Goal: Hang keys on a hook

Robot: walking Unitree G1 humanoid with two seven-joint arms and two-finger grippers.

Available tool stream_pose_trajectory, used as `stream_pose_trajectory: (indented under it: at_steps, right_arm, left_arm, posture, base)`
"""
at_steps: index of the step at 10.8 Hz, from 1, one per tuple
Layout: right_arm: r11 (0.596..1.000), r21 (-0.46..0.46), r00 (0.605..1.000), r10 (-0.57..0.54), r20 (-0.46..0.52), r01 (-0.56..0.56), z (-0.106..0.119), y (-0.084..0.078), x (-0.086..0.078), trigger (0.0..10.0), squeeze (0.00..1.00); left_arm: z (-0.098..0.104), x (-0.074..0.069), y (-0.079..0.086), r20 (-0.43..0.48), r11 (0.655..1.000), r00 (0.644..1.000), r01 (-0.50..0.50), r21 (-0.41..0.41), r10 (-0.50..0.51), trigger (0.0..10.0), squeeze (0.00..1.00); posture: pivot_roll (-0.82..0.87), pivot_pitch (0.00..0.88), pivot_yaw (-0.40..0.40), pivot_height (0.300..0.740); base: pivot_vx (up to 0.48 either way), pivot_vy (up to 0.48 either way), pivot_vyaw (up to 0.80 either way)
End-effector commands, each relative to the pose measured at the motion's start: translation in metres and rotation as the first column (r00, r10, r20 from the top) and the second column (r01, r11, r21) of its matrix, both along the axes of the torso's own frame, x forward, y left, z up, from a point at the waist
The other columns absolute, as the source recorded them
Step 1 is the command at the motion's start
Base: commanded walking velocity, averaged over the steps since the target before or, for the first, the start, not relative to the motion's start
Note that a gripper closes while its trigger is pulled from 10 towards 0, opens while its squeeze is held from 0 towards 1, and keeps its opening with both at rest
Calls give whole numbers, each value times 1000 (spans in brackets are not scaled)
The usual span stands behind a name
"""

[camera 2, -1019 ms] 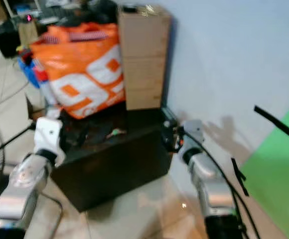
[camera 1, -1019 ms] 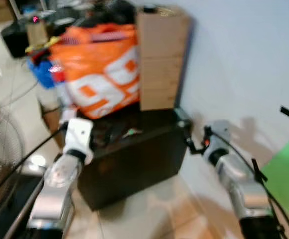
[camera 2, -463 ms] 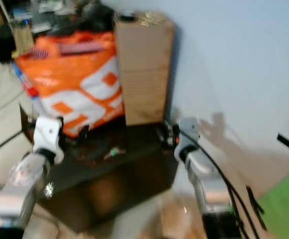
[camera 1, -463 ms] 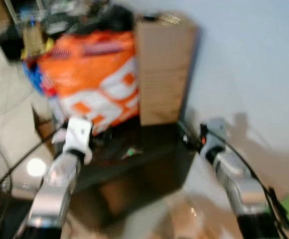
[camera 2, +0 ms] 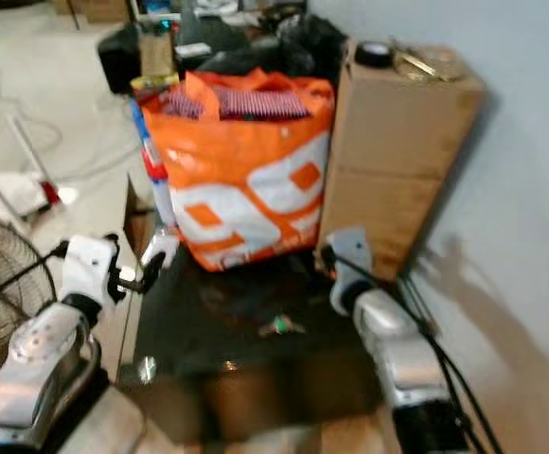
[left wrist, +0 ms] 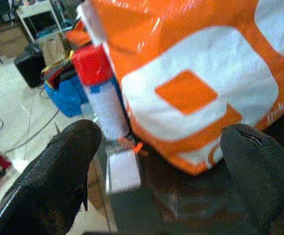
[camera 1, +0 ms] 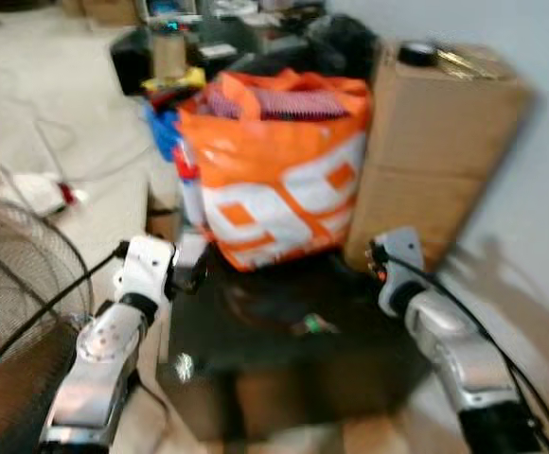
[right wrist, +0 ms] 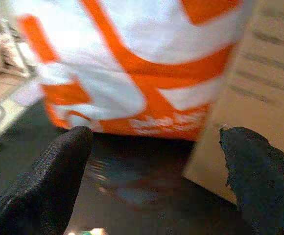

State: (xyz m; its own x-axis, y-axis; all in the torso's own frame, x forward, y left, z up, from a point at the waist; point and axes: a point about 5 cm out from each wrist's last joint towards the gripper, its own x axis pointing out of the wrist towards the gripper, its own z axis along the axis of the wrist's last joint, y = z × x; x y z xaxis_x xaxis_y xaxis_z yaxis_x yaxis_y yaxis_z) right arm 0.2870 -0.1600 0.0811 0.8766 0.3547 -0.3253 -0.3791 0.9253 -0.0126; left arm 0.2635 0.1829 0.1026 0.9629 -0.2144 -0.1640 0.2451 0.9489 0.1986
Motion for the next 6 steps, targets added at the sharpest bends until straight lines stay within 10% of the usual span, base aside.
stream_pose_trajectory:
  at_steps: [1, 4, 5, 6]
  right_arm:
    - [1000, -19, 1000, -16, 0, 16, 1, -8, 1, 10000, 0]
    - [996, 4, 995, 91, -34, -91, -2, 6, 2, 10000, 0]
    - [992, -15, 988, 120, -96, -122, -10, 8, -1, 10000, 1000]
    - [989, -32, 980, 140, -142, -146, -17, 10, -3, 10000, 1000]
  left_arm:
    - [5, 2, -11, 24, 1000, 999, 31, -2, -31, 10000, 0]
    - [3, 0, -14, -4, 995, 995, 100, 11, -100, 10000, 0]
    - [0, -2, -16, -38, 988, 987, 154, -1, -154, 10000, 0]
    - [-4, -6, -19, -87, 977, 973, 215, -11, -215, 10000, 0]
  posture:
    - [7, 0, 10, 740]
    - [10, 0, 10, 740]
    - [3, 0, 15, 740]
    - [2, 0, 17, 740]
  base:
    - [319, 0, 0]
    - [0, 0, 0]
    - [0, 0, 0]
    - [0, 0, 0]
